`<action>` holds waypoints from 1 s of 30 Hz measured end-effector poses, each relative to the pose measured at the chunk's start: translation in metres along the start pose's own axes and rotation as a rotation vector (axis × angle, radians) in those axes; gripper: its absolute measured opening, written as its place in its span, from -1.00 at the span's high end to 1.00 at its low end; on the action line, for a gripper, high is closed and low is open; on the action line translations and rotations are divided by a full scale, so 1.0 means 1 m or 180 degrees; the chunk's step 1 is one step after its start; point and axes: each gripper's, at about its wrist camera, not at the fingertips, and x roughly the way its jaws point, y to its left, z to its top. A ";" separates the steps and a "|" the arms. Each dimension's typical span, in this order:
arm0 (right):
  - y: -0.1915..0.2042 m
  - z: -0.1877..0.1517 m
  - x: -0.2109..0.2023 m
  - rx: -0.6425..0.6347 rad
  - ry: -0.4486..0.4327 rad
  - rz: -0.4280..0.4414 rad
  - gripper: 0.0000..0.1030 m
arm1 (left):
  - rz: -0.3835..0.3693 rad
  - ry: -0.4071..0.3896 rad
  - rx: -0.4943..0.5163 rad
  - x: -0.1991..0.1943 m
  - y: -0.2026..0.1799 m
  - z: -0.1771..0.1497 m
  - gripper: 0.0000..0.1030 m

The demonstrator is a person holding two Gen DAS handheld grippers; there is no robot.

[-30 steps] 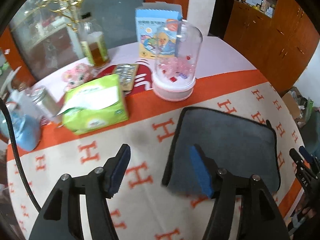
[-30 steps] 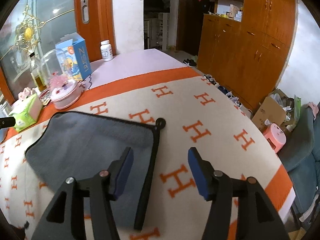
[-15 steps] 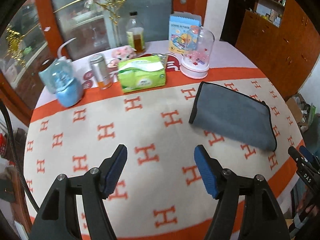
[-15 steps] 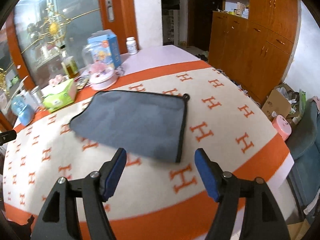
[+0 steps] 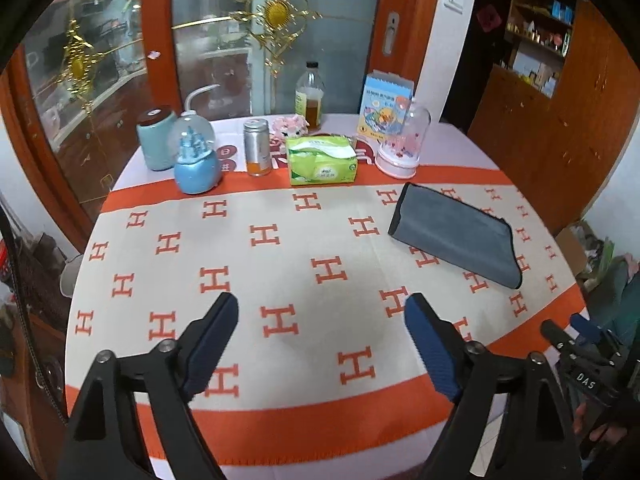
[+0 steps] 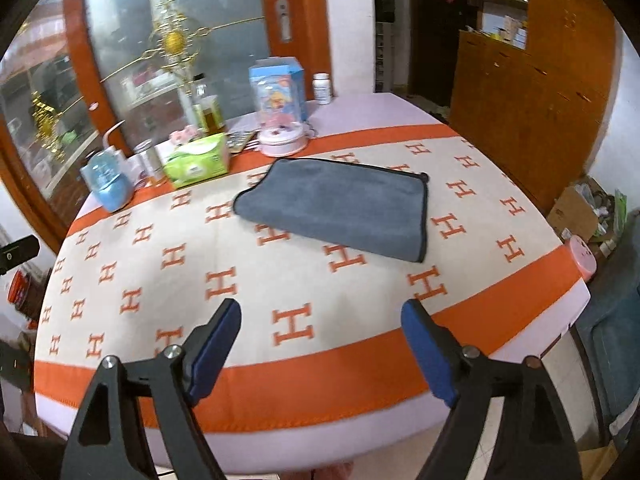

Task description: Fold towel

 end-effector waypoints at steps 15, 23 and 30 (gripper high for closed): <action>0.030 0.018 -0.038 -0.0480 -0.0018 0.0580 -0.85 | 0.0276 -0.0235 -0.0356 -0.073 0.004 -0.037 -0.74; 0.016 0.020 -0.042 -0.0599 -0.0005 0.0791 -0.85 | 0.0477 -0.0286 -0.0566 -0.088 -0.019 -0.055 -0.87; 0.002 0.015 -0.044 -0.0612 0.0097 0.0860 -0.85 | 0.0578 -0.0197 -0.0633 -0.082 -0.042 -0.065 -0.98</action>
